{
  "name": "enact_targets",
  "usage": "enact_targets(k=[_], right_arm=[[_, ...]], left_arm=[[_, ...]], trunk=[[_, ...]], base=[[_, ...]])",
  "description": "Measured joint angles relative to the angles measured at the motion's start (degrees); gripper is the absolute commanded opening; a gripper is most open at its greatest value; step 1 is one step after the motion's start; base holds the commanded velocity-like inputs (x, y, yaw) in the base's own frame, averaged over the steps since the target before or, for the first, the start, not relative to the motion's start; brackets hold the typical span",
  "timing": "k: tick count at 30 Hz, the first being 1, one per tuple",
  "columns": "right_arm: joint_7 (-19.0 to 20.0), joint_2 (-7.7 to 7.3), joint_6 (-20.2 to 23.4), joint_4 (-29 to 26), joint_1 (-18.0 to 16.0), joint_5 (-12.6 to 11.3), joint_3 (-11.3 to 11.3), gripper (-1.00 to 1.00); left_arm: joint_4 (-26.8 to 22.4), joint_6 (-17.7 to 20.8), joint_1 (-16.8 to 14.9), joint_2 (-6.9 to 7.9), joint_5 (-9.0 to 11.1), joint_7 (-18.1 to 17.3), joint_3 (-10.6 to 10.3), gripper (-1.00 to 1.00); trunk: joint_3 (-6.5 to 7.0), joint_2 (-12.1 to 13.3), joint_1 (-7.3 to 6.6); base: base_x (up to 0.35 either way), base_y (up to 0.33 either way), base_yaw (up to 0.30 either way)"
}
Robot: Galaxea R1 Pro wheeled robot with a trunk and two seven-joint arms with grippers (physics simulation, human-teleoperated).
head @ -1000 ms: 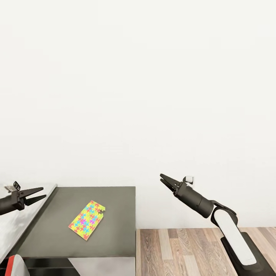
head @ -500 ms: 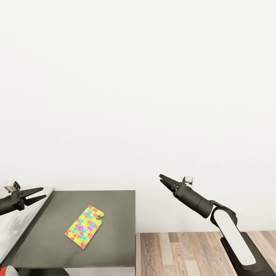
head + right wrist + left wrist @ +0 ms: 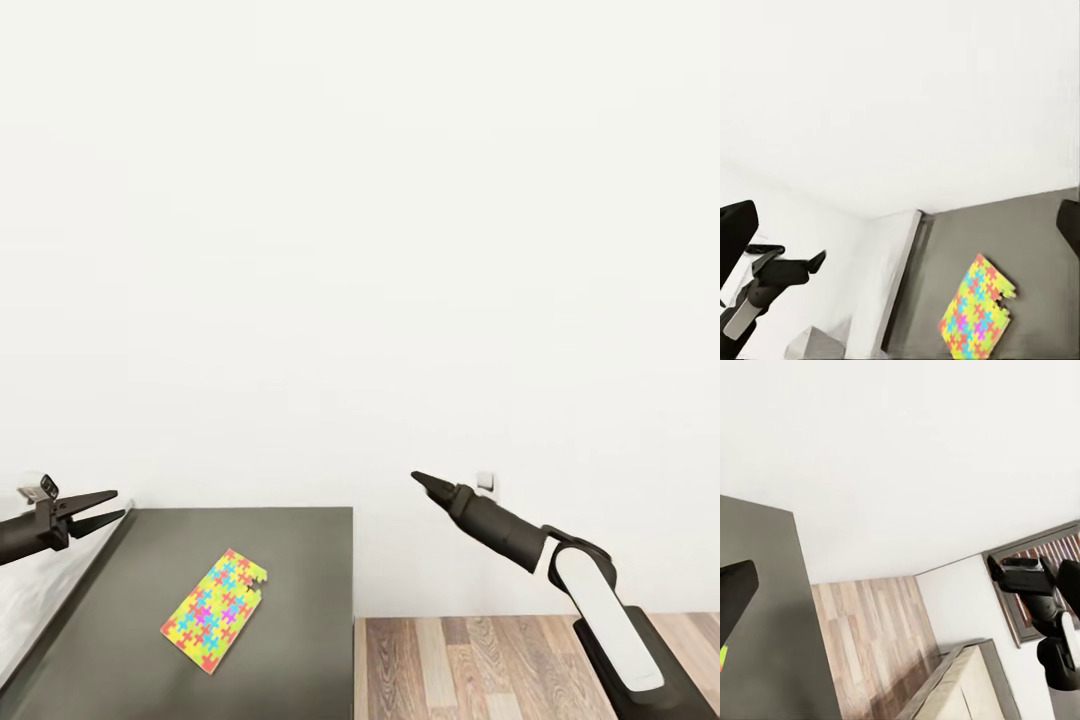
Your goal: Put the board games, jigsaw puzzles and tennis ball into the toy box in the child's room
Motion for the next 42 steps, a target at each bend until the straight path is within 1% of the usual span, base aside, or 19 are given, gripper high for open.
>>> enact_targets(k=[5,7,9,11,13,16,19,21,24,28,29,31,32,33,34,35,38,39,42], right_arm=[[-5.6,0.09,1.7,5.1,-0.7,-0.2,0.0,1.0],[-7.5,0.16,1.9,7.4,-1.6,-0.2,0.0,1.0],[-9.8,0.21,2.1,10.1,-3.0,-0.3,0.2,1.0],[-10.9,0.3,2.3,11.4,-3.6,-0.2,0.3,1.0],[-12.6,0.78,2.8,12.9,-4.4,0.0,0.8,1.0],[-16.7,2.24,4.1,15.7,-6.3,0.6,1.6,1.0],[-20.8,3.74,4.8,17.8,-7.7,0.7,2.7,1.0],[-22.5,4.27,5.0,18.2,-8.2,0.7,3.4,1.0],[-26.1,5.13,5.1,18.8,-8.8,0.8,4.8,1.0],[-27.4,5.37,5.1,19.1,-9.0,0.8,5.3,1.0],[-27.5,5.37,5.0,19.1,-9.0,0.8,5.3,1.0],[-27.5,5.37,4.9,19.2,-9.0,0.8,5.4,1.0],[-27.5,5.37,4.9,19.2,-9.0,0.8,5.4,1.0],[-27.5,5.37,4.8,19.3,-9.0,0.8,5.4,1.0],[-27.5,5.37,4.7,19.3,-9.0,0.8,5.4,1.0],[-27.4,5.32,4.7,19.2,-9.0,0.8,5.3,1.0],[-27.3,5.09,4.6,19.2,-9.0,0.8,5.2,1.0],[-27.3,5.05,4.6,19.2,-9.0,0.8,5.2,1.0],[-27.3,5.16,4.7,19.1,-9.0,0.7,5.1,1.0]], left_arm=[[0.0,0.0,0.0,-0.04,-0.3,0.0,-0.2,1.0],[0.0,0.0,0.0,-0.05,-0.8,1.1,-0.2,1.0],[0.1,0.2,0.0,-0.05,-1.9,5.4,-0.1,1.0],[0.1,0.3,0.0,-0.07,-2.4,8.0,0.0,1.0],[0.1,0.6,-0.1,-0.18,-2.8,12.1,0.0,1.0],[0.0,0.9,-0.3,-1.36,-3.1,20.9,0.1,1.0],[0.0,1.0,-0.5,-2.35,-3.0,26.5,0.1,1.0],[0.0,0.8,-0.7,-3.24,-3.0,30.2,0.1,1.0],[-0.2,0.5,-0.9,-5.32,-2.9,36.9,0.0,1.0],[-0.3,0.1,-1.0,-8.06,-2.8,45.2,0.0,1.0],[-0.3,-0.1,-1.0,-8.54,-2.8,46.5,0.0,1.0],[-0.3,-2.0,-1.0,-11.08,-2.8,52.4,-0.1,1.0],[-0.3,-2.8,-1.0,-11.88,-2.9,54.2,-0.1,1.0],[-0.3,-4.0,-1.0,-13.46,-2.9,57.8,-0.1,1.0],[-0.3,-4.6,-1.1,-14.3,-3.0,59.8,-0.1,1.0],[-0.3,-5.4,-1.1,-15.61,-2.9,63.6,-0.1,1.0],[-0.3,-6.4,-1.2,-17.75,-2.8,70.9,-0.1,1.0],[-0.3,-6.6,-1.2,-18.7,-2.7,72.6,-0.2,1.0],[-0.3,-6.7,-1.3,-20.66,-2.9,74.4,-0.3,1.0]], trunk=[[0.0,0.0,0.0],[0.0,0.0,0.0],[0.0,0.0,0.0],[0.0,0.0,0.0],[0.0,0.0,0.0],[0.0,0.0,0.0],[0.0,0.0,0.0],[0.0,0.0,0.0],[0.0,0.0,0.0],[0.0,0.0,0.0],[0.0,0.0,0.0],[0.0,0.0,0.0],[0.0,0.0,0.0],[0.0,0.0,0.0],[0.0,0.0,0.0],[0.0,0.0,0.0],[0.0,0.0,0.0],[0.0,0.0,0.0],[0.0,0.0,0.0]], base=[[0.007,0.0,0.0],[0.002,0.0,0.0],[0.0,0.0,0.0],[0.0,0.0,0.0],[0.0,0.0,0.0],[0.0,0.0,0.0],[0.0,0.0,0.0],[0.0,0.0,0.0],[0.0,0.0,0.0],[0.0,0.0,0.0],[0.0,0.0,0.0],[0.0,0.0,0.0],[0.0,0.0,0.0],[0.0,0.0,0.0],[0.0,0.0,0.0],[0.0,0.0,0.0],[0.0,0.0,0.0],[0.0,0.0,0.0],[0.0,0.0,0.0]])
